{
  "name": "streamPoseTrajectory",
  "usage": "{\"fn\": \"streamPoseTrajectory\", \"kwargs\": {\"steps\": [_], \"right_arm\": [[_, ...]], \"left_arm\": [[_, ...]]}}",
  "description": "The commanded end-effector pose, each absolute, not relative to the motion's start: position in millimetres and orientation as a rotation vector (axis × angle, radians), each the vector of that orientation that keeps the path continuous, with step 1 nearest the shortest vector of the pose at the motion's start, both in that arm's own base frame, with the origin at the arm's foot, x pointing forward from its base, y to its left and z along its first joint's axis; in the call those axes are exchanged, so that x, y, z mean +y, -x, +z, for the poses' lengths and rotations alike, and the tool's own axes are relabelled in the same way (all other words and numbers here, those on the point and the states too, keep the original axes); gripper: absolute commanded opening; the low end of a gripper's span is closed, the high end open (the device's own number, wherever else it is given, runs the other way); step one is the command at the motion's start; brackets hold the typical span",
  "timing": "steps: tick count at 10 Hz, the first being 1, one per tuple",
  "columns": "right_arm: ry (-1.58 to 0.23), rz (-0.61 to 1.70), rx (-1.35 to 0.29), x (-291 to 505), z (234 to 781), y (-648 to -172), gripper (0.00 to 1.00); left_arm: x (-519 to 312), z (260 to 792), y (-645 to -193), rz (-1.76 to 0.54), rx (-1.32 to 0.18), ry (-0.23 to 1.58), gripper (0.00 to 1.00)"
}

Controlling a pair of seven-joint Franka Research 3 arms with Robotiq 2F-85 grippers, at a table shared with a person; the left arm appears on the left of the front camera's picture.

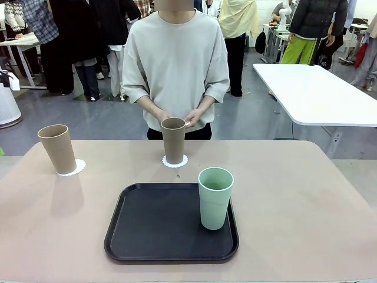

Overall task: Place coasters on the table and set cups on them.
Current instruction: Take one Reusable plastic cup from the Flat Tray and place it on a coaster set by the human.

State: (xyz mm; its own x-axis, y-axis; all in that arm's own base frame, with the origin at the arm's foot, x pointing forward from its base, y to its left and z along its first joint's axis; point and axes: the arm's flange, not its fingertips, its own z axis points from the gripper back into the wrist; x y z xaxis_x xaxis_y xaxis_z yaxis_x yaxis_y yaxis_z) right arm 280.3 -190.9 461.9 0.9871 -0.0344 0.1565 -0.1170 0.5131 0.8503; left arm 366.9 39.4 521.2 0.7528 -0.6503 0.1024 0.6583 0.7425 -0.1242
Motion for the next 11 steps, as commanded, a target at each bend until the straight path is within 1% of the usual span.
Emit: {"fn": "streamPoseTrajectory", "kwargs": {"steps": [1,2,4,5,8,9,11], "right_arm": [[-1.036,0.052,-0.163,-191.0,462.0,-280.5,1.0],[-1.036,0.052,-0.163,-191.0,462.0,-280.5,1.0],[-1.036,0.052,-0.163,-191.0,462.0,-280.5,1.0],[-1.036,0.052,-0.163,-191.0,462.0,-280.5,1.0],[-1.036,0.052,-0.163,-191.0,462.0,-280.5,1.0],[-1.036,0.052,-0.163,-191.0,462.0,-280.5,1.0],[-1.036,0.052,-0.163,-191.0,462.0,-280.5,1.0]], "left_arm": [[54.1,515.5,-356.1,-0.468,0.052,0.616,1.0],[75.6,505.7,-354.9,-0.418,0.112,0.784,1.0],[119.7,481.2,-355.7,-0.287,0.144,1.06,1.0],[138.7,473.6,-352.1,-0.239,0.13,1.108,1.0],[191.3,470.0,-344.0,-0.133,-0.032,1.212,1.0],[204.2,465.7,-339.7,-0.117,-0.043,1.236,1.0],[219.9,463.3,-333.6,-0.104,-0.053,1.216,1.0]]}}
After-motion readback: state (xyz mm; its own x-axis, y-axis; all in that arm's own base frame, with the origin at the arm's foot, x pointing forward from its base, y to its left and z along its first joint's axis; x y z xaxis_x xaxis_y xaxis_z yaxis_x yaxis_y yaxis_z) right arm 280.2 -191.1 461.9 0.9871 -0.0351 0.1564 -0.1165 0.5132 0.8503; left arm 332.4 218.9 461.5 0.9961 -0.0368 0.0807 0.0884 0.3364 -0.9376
